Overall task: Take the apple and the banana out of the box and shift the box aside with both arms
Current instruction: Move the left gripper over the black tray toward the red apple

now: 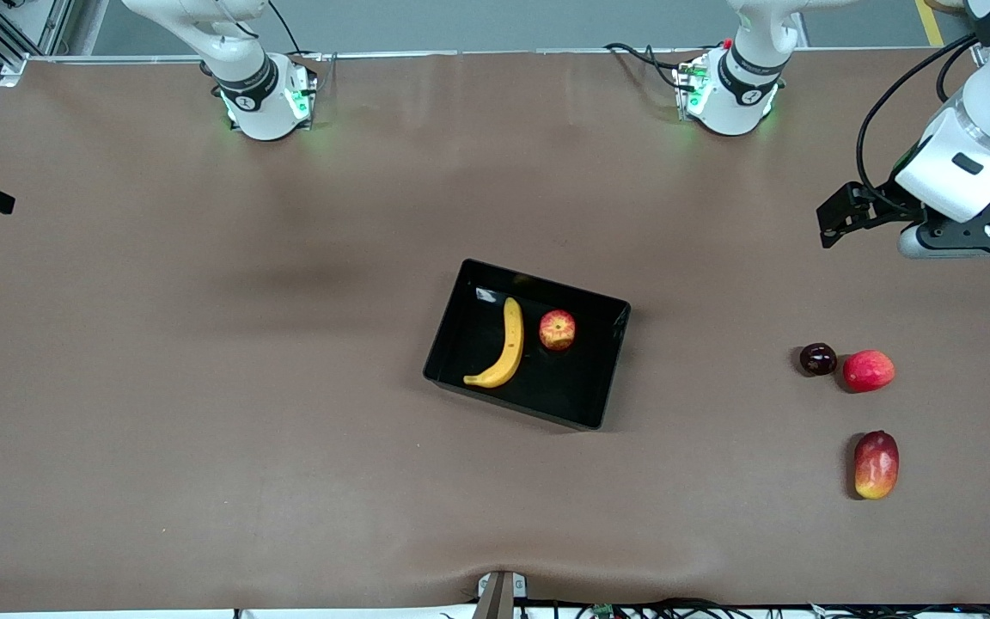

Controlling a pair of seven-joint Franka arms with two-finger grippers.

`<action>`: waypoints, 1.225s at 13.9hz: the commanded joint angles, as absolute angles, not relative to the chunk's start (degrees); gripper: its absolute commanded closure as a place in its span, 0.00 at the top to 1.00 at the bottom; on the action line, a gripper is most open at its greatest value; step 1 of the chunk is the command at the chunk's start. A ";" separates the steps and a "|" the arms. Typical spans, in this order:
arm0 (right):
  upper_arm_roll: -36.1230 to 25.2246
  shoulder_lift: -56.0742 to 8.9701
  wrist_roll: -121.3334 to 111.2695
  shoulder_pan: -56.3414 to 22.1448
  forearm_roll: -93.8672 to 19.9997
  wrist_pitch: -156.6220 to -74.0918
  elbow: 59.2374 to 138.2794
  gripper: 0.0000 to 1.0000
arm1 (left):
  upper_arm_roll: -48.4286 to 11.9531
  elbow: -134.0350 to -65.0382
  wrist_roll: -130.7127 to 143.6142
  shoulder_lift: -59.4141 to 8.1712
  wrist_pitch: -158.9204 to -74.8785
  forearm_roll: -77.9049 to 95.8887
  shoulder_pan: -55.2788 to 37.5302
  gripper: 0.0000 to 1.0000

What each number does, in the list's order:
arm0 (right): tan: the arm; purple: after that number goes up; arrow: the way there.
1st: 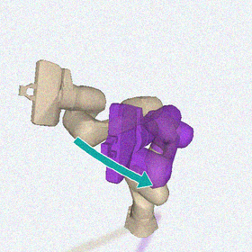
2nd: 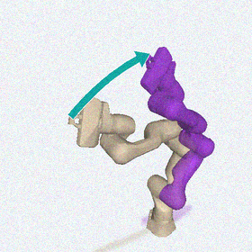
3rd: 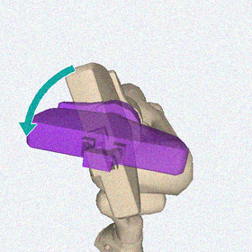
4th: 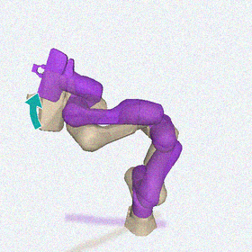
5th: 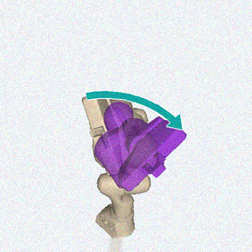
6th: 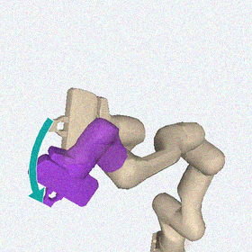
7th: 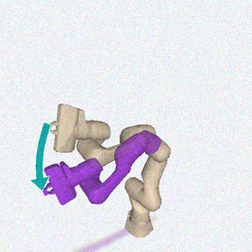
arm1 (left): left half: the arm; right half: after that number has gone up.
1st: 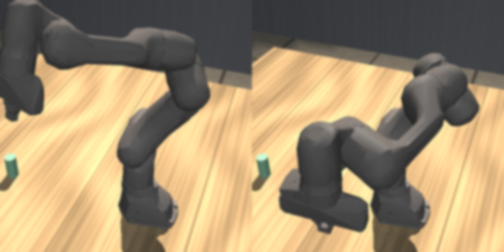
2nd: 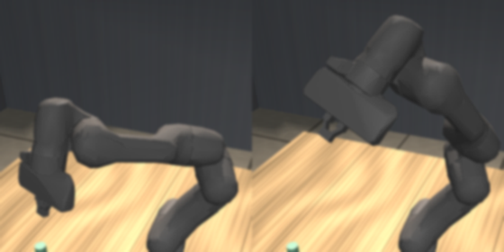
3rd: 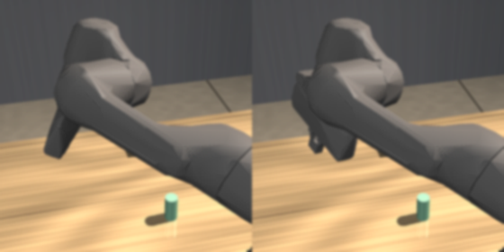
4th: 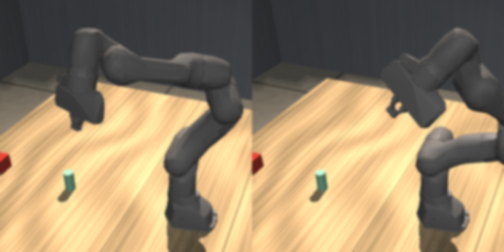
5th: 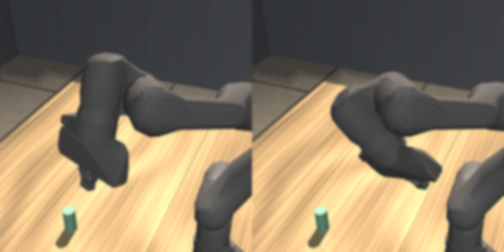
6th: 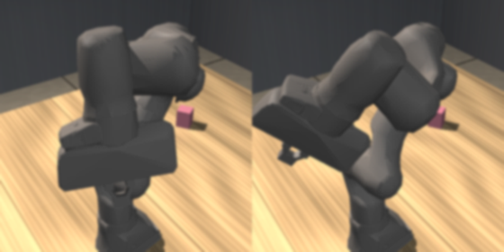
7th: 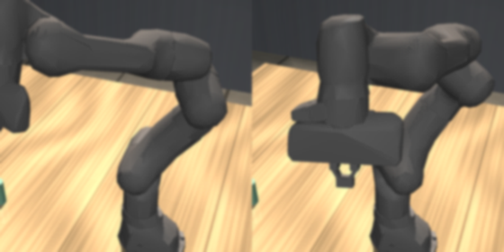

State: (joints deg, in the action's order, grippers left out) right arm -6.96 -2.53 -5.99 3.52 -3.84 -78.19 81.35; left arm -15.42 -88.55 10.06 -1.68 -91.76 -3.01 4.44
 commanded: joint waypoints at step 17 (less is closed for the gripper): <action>-6.06 -2.20 -6.15 4.92 -3.60 -78.13 81.12 1.00 | -18.81 -88.15 35.13 -24.58 -112.21 -3.16 -12.82 1.00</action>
